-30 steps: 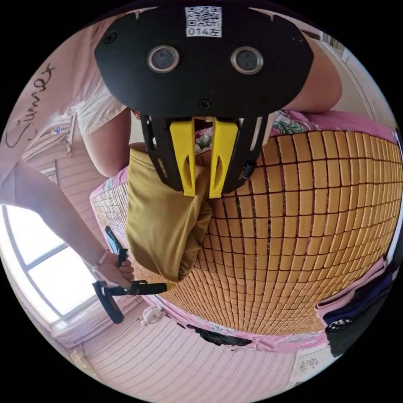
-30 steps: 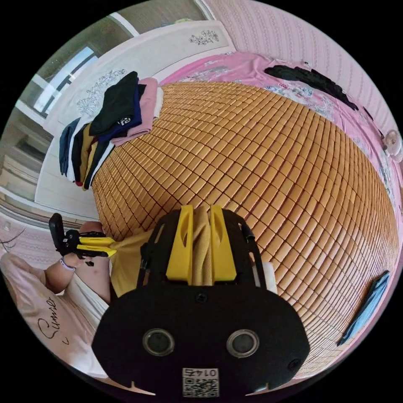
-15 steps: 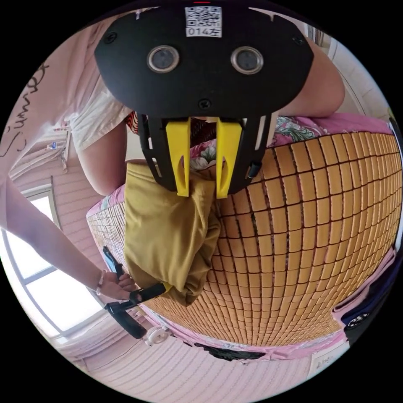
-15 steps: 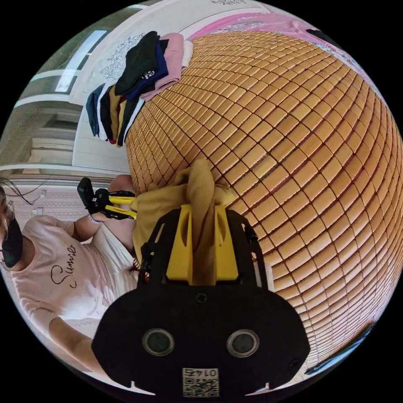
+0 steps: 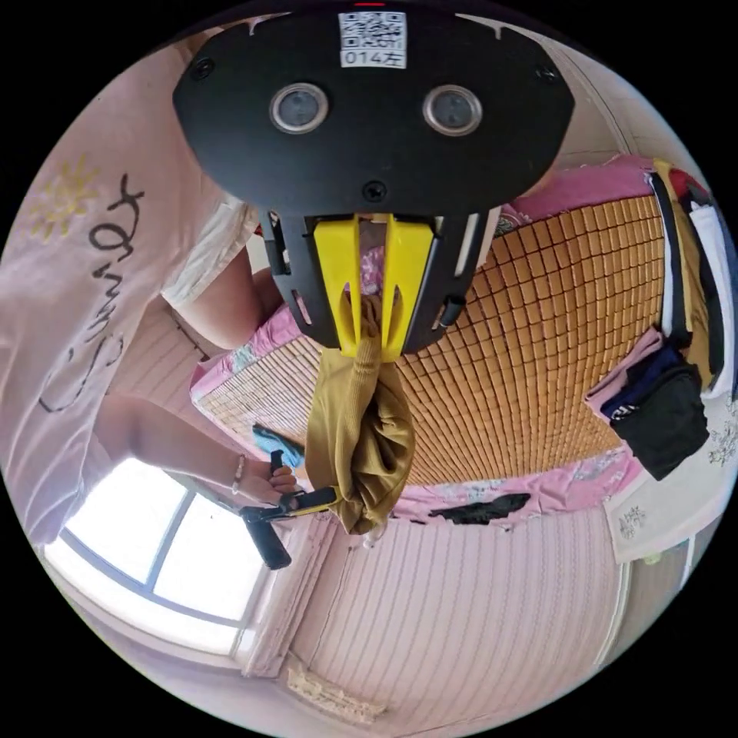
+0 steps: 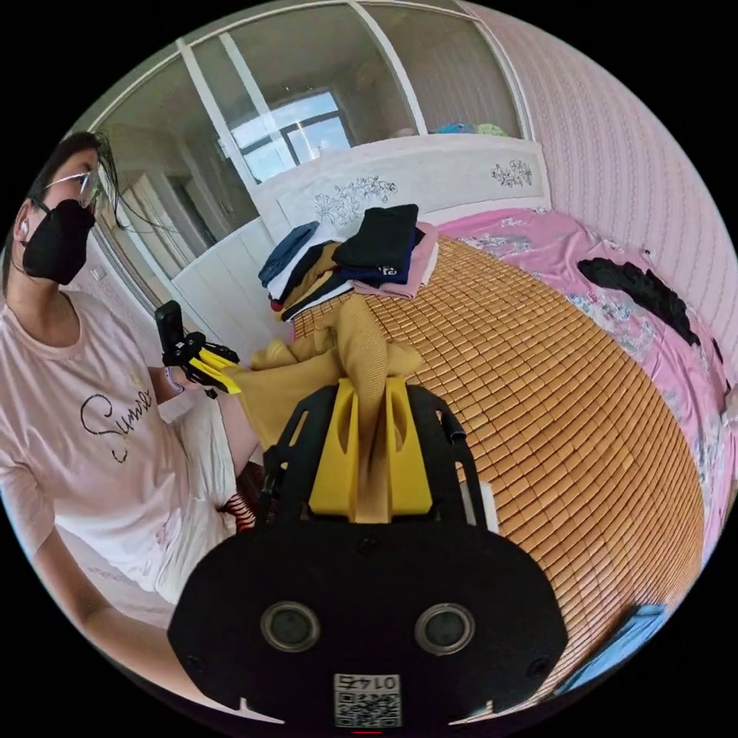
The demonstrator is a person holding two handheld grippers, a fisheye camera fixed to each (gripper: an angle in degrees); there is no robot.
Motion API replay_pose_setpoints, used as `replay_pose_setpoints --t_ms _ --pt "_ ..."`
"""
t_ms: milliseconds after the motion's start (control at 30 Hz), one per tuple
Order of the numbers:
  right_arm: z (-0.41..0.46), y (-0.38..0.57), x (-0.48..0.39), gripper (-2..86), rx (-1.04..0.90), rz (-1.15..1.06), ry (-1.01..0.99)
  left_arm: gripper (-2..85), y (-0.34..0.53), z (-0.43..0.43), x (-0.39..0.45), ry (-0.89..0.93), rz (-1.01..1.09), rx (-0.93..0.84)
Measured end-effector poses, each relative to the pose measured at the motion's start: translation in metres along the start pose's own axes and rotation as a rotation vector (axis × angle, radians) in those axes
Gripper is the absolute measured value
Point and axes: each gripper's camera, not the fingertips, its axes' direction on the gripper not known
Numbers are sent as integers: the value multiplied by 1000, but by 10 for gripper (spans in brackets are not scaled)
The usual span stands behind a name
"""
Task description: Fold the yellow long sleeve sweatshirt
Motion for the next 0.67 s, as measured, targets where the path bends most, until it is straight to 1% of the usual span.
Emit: replay_pose_setpoints --t_ms 67,133,167,233,267,300,333,367,400,433,467,500,533,567,600,667 --pt "-5 -46 -8 58 -19 -109 14 42 -3 -31 -14 -26 -54 118" --pt "0 -126 -22 58 -71 -287 32 42 -3 -52 -33 -47 -108 217" --pt "3 -148 -27 59 -90 -336 39 42 -4 -64 -50 -63 -148 276" --pt "26 -244 -48 61 -186 -524 57 42 -8 -82 -81 -97 -187 356" --pt "35 -269 -54 63 -211 -565 62 42 -11 -94 -103 -152 -204 401" --pt "56 -321 -62 67 -257 -611 44 43 -13 -100 -116 -185 -217 423" --pt "83 -371 -71 77 -293 -618 61 45 -16 -110 -145 -238 -260 464" --pt "99 -392 -78 82 -292 -634 99 48 -15 -122 -178 -300 -345 526" --pt "136 -429 -86 95 -277 -620 182 52 -14 -126 -195 -339 -395 562" --pt "175 -459 -87 101 -272 -527 255 61 -11 -131 -231 -439 -490 600" --pt "194 -470 -85 100 -286 -454 285 67 -6 -127 -272 -495 -638 593" --pt "228 -481 -81 95 -279 -301 319 70 -5 -122 -294 -483 -694 566" --pt "254 -470 -79 86 -224 -203 276 67 -3 -108 -333 -437 -758 488" --pt "267 -460 -79 84 -204 -185 228 65 3 -94 -360 -424 -811 417" --pt "295 -434 -80 81 -220 -178 144 65 7 -89 -367 -430 -819 403" --pt "331 -392 -77 81 -321 -167 101 64 22 -83 -365 -407 -789 495"
